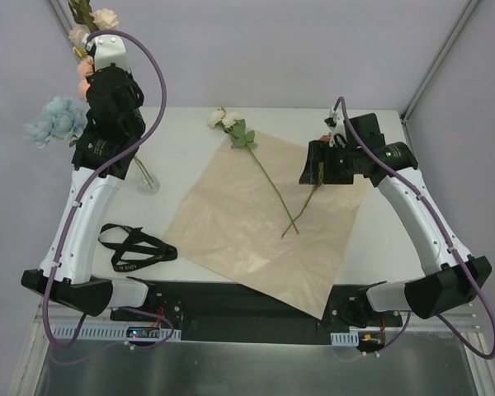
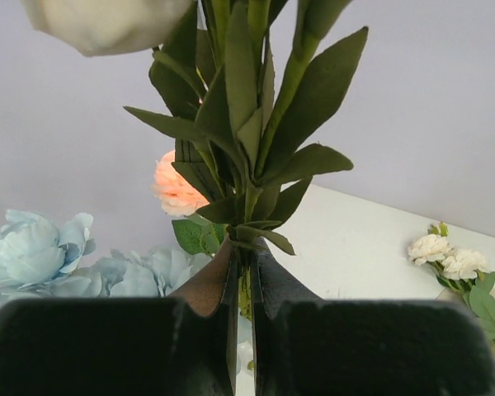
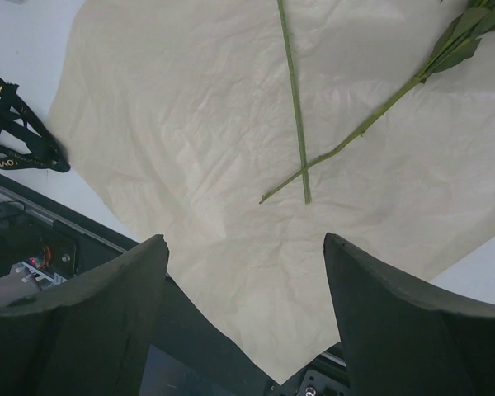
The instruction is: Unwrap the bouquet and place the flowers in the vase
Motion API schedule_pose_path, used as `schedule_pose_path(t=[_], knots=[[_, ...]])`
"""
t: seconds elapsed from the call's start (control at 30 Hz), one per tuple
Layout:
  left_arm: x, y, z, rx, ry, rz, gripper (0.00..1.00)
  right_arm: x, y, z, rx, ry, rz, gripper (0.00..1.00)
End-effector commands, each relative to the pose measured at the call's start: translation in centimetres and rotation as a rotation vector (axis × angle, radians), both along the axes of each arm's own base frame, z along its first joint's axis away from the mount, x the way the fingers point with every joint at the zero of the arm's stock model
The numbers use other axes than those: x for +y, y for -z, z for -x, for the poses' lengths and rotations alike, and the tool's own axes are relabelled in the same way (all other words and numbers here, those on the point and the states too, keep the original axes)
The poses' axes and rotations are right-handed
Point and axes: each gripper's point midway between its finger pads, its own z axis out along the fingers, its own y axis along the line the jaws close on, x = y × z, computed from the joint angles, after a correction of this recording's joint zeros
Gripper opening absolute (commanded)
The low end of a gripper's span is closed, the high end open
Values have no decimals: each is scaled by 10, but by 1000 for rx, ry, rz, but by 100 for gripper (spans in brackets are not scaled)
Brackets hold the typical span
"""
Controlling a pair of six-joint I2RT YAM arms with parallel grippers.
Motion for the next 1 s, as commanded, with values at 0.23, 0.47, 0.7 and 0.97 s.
schedule_pose_path(t=[0.23, 0.47, 0.7, 0.97], knots=[[11, 22, -6, 38, -105, 21, 0, -2, -7, -9, -13, -15, -41, 79], [15, 43, -16, 72, -143, 38, 0, -3, 2, -16, 16, -10, -39, 79], [26, 65, -14, 77, -227, 86, 0, -5, 15, -21, 34, -21, -20, 79], [30, 88, -11, 85, -257, 134, 7, -7, 34, -35, 50, -28, 24, 79]])
